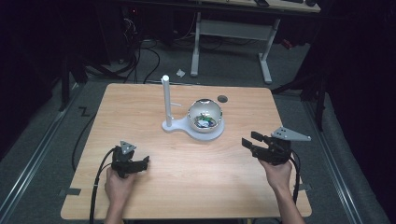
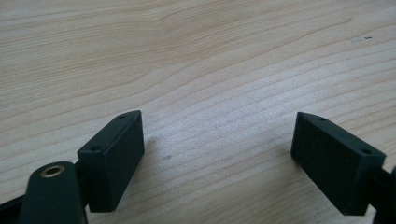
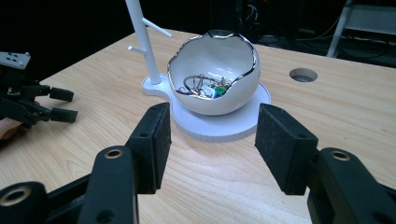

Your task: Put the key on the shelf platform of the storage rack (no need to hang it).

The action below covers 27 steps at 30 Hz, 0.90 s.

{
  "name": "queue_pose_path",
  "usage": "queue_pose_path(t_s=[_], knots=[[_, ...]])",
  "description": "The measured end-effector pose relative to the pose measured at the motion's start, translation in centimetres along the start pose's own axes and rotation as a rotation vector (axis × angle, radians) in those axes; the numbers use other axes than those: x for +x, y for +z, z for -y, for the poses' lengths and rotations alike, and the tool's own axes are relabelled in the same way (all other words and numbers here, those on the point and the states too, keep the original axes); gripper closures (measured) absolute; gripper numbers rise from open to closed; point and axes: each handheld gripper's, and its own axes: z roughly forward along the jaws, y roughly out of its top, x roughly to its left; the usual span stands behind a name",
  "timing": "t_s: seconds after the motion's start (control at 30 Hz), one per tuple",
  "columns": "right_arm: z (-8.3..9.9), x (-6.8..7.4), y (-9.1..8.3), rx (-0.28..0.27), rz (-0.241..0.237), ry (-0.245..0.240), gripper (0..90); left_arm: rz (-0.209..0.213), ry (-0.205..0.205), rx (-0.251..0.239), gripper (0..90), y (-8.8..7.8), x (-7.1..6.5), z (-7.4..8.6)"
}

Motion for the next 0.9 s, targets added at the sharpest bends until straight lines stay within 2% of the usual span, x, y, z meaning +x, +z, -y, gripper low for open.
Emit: queue_pose_path(t_s=[0.37, 0.9], knots=[[1.6, -0.1, 0.4, 0.009, 0.014, 0.012, 46.3, 0.000, 0.000, 0.000, 17.7, 0.0, 0.0, 0.0], [2.9, -0.1, 1.7, 0.041, 0.036, 0.003, 47.2, 0.000, 0.000, 0.000, 17.7, 0.0, 0.0, 0.0]])
